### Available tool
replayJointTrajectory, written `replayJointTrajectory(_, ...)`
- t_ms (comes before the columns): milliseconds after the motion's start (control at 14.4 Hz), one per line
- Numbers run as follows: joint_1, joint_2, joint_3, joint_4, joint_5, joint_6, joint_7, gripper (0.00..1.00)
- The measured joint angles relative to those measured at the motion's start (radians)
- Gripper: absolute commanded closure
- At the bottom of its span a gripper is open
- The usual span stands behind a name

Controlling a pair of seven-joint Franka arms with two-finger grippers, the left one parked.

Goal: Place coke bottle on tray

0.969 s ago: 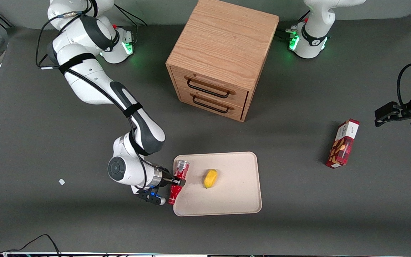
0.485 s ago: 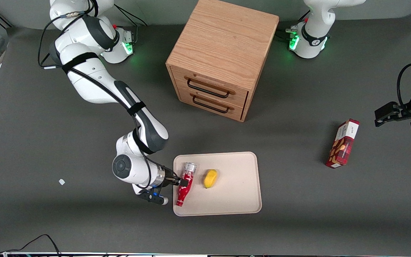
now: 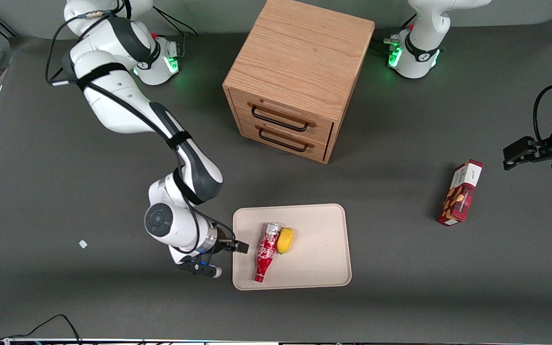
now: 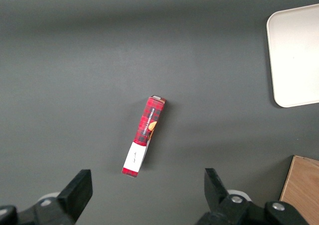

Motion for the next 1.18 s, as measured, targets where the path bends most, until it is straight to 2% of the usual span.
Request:
replayJointTrajectory(277,-0.063,-0.226,-0.001,0.017,-0.019,-0.327,-0.01,0.0)
replayJointTrajectory(485,-0.11,-0.426,-0.008,0.021,-0.019,-0.561,-0.095,0.0)
replayJointTrajectory(762,-0.13,-0.668,-0.087,-0.007,-0.019,-0.833,-0.198,0.0)
replayJointTrajectory(969,-0.137,-0.87,-0.19,-0.193,0.005,-0.859,-0.287,0.0)
replayJointTrajectory(1177,-0.141,-1.084,-0.262,-0.495,0.041,-0.751,-0.322,0.0)
